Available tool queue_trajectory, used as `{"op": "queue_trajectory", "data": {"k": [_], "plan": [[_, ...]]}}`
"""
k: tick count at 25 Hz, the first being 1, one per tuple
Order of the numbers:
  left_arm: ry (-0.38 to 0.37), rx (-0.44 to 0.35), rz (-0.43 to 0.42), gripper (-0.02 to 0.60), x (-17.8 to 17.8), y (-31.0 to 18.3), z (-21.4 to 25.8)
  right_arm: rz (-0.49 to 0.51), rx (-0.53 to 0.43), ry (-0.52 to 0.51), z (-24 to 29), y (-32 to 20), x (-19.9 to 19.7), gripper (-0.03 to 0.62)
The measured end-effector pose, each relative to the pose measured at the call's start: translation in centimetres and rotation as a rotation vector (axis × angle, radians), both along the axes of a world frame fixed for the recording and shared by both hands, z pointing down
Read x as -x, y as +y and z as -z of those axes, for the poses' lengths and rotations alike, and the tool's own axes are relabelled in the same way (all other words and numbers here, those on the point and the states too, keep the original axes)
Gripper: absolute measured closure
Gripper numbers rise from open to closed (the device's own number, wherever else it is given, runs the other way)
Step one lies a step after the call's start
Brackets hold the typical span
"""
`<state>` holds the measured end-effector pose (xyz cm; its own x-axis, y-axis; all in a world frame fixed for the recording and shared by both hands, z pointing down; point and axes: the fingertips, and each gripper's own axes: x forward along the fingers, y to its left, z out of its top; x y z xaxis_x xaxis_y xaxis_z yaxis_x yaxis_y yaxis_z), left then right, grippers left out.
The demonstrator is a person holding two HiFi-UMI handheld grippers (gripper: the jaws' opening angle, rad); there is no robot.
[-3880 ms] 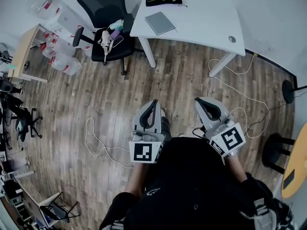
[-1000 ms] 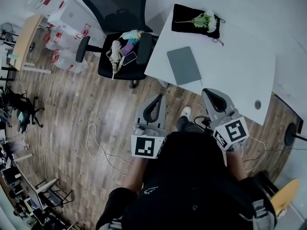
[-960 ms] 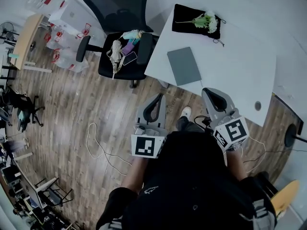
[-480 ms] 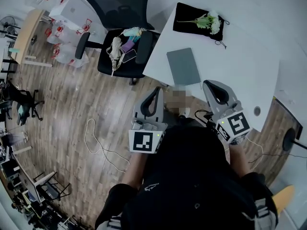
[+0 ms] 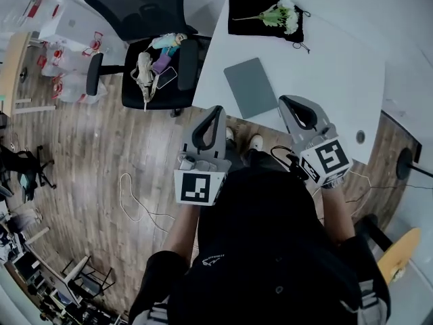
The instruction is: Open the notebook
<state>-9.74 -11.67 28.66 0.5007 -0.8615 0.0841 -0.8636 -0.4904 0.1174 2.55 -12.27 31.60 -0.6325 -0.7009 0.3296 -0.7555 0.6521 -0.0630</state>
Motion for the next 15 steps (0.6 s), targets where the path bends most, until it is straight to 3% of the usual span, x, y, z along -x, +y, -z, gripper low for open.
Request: {"op": "queue_trajectory", "data": {"k": [15], "plan": [[0.053, 0.022, -0.158, 0.575, 1.7, -2.9, -1.8, -0.087, 0.164, 0.085, -7.7, -3.4, 4.2, 0.589]]}}
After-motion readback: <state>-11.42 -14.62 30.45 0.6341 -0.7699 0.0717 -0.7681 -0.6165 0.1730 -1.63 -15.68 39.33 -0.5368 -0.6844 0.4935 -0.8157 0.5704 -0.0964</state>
